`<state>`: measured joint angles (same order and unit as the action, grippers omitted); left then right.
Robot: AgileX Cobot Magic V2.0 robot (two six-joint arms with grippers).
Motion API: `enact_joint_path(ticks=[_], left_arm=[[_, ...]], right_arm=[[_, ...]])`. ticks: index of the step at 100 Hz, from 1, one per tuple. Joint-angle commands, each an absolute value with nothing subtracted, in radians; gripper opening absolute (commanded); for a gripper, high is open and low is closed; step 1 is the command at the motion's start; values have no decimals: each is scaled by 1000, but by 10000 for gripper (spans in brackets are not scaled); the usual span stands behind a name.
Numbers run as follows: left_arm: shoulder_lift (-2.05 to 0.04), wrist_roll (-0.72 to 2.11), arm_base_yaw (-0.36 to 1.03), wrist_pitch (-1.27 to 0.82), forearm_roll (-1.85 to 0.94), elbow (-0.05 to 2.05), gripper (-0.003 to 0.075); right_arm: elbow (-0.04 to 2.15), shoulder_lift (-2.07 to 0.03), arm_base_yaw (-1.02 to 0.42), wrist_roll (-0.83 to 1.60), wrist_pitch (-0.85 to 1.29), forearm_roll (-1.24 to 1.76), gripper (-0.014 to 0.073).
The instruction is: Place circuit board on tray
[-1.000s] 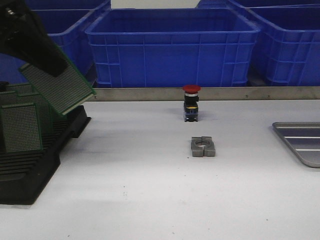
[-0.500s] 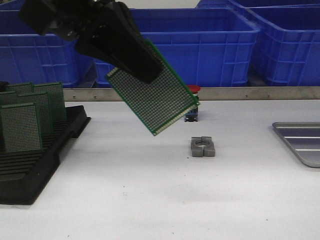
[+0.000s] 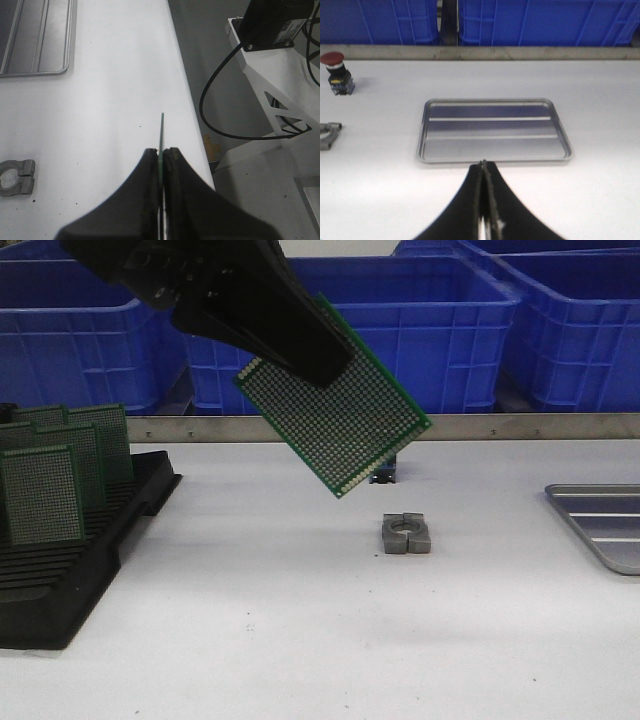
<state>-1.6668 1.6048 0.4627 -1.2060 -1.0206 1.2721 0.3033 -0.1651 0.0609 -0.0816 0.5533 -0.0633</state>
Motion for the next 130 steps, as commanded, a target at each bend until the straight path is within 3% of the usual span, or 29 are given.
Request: enact_joint_path(ticks=[1,11,20,40,49,78,109,122,130], left_arm=[[-1630,1595,472,-1271,-1094,1302,-20],[-1630,1595,472,-1271,-1094,1302,-20],[-1630,1595,472,-1271,-1094,1302,-20],[-1630,1595,472,-1271,-1094,1302,-20],[-1630,1595,472,-1271,-1094,1302,-20],[-1630,1595,472,-1271,-1094,1302,-20],[-1630,1595,472,-1271,-1094,1302,-20],[-1630,1595,472,-1269,-1095,1302,-20],[-1630,1595,472,-1266,-1097,1302,-19]], right_arm=[[416,-283,63,-76,591,-35,-60],[481,-404,63,-74,643,42,-41],[518,-510,59,-21,636,150,28],[562,-716,19,337,584,551,402],[579,-799,-21,589,585,745,482],[655,-1041,-229,1441,679,1198,473],[768,-1279,-415,1566,710,1315,464],[790,-1325,-438,1566,718,1315,335],[791,-1332,-438,1566,719,1315,180]])
